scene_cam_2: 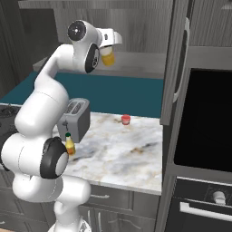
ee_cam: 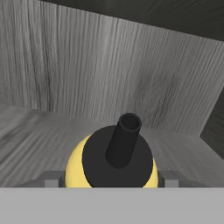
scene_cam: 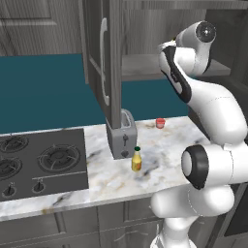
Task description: Pick the mustard and mustard from the counter and place them in the cabinet.
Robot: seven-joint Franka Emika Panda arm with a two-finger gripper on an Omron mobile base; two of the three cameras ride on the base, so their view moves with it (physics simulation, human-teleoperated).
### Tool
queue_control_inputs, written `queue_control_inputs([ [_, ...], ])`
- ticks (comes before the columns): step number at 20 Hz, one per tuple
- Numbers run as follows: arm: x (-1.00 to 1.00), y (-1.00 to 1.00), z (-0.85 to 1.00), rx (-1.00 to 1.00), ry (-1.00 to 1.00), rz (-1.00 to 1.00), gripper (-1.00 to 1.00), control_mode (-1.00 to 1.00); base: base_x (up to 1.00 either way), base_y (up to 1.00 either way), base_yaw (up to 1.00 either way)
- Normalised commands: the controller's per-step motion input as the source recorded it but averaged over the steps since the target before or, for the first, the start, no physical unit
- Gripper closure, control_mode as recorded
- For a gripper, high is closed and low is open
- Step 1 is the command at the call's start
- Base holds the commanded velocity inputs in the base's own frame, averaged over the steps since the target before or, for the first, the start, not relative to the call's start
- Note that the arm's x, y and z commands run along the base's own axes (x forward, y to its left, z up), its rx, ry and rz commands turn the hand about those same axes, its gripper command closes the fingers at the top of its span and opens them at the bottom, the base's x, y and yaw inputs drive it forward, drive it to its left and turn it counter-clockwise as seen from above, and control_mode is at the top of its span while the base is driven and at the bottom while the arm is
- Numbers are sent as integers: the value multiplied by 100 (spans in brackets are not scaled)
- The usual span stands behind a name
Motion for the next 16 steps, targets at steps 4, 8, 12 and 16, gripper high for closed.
queue_control_inputs([
  [4, 8, 0, 0, 0, 1, 3, 100, -100, 0, 0, 0],
  [8, 11, 0, 0, 0, 0, 3, 100, -100, 0, 0, 0],
  [12, 2, 2, 0, -1, 0, 2, -100, -100, 0, 0, 0],
  [16, 0, 0, 0, -1, 0, 2, -100, -100, 0, 0, 0],
])
